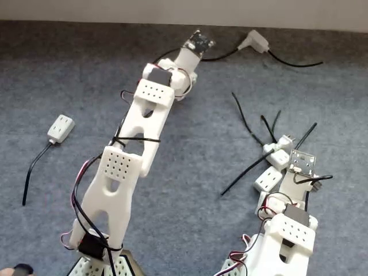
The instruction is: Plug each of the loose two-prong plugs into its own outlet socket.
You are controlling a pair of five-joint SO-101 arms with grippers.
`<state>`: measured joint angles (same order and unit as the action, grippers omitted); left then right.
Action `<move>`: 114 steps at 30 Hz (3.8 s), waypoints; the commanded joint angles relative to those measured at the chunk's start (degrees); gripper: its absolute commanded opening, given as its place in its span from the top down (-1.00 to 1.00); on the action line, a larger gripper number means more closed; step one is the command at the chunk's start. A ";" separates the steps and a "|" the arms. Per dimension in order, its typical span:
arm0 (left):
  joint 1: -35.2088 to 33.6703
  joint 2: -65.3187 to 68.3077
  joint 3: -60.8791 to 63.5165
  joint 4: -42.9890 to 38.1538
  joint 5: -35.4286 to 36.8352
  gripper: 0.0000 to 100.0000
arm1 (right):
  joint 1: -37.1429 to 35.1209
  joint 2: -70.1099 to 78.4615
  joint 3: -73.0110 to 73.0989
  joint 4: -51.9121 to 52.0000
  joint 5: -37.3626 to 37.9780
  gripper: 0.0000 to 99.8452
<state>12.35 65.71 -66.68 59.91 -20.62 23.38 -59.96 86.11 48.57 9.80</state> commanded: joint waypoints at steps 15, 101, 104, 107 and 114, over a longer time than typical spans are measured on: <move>-8.13 -20.00 -3.03 8.26 7.82 0.50 | -3.03 0.22 -0.04 -1.01 2.64 0.99; -35.91 -24.13 7.96 42.11 -26.73 0.88 | -3.30 0.22 0.75 -0.92 2.73 0.99; -32.75 -31.43 13.93 42.20 -22.86 0.88 | -3.30 0.22 0.75 -0.92 2.73 0.99; -27.21 -41.71 25.36 42.20 -20.04 0.87 | -3.30 0.22 0.75 -0.92 2.73 0.99; -7.25 -66.86 48.31 42.11 -8.62 0.87 | -3.30 0.22 0.75 -0.92 2.73 0.99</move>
<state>-3.91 11.03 -24.22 101.23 -35.47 21.27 -60.13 86.81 48.22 12.00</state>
